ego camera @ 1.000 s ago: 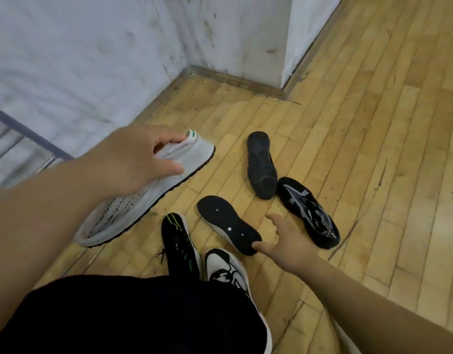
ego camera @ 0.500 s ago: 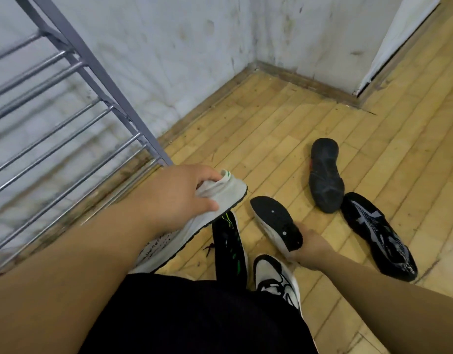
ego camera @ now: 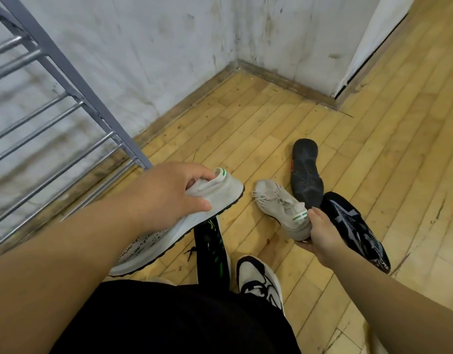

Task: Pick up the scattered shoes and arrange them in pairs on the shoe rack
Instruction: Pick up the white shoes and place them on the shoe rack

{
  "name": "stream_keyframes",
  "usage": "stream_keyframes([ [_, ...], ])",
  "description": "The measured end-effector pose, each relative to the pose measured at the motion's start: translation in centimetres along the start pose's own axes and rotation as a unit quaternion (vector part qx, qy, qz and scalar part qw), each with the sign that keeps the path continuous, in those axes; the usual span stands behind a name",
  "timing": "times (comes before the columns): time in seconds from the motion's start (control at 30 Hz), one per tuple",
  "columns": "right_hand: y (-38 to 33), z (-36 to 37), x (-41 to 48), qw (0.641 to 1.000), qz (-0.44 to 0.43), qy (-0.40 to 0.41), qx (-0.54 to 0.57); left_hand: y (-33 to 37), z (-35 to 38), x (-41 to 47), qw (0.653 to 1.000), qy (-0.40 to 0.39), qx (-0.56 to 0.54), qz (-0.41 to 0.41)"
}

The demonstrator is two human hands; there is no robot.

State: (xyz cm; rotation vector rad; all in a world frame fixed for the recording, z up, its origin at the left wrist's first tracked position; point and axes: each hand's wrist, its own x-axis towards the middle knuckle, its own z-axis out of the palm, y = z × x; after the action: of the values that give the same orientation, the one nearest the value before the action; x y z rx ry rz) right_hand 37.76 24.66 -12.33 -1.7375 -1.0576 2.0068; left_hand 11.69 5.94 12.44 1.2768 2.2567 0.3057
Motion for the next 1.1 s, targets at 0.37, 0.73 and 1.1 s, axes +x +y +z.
stream_keyframes([
  [0.37,-0.1,0.5,-2.0,0.861,-0.287,0.007,-0.42,1.2,-0.2,0.3,1.0,-0.019,0.008,-0.002],
  [0.73,-5.3,3.4,-3.9,0.853,-0.254,0.008,-0.455,1.3,-1.0,-0.6,1.0,-0.005,-0.008,-0.004],
  [1.1,-22.7,7.6,-21.9,0.743,-0.45,-0.123,-0.48,0.5,-7.5,-9.1,0.933,0.304,-0.187,-0.041],
])
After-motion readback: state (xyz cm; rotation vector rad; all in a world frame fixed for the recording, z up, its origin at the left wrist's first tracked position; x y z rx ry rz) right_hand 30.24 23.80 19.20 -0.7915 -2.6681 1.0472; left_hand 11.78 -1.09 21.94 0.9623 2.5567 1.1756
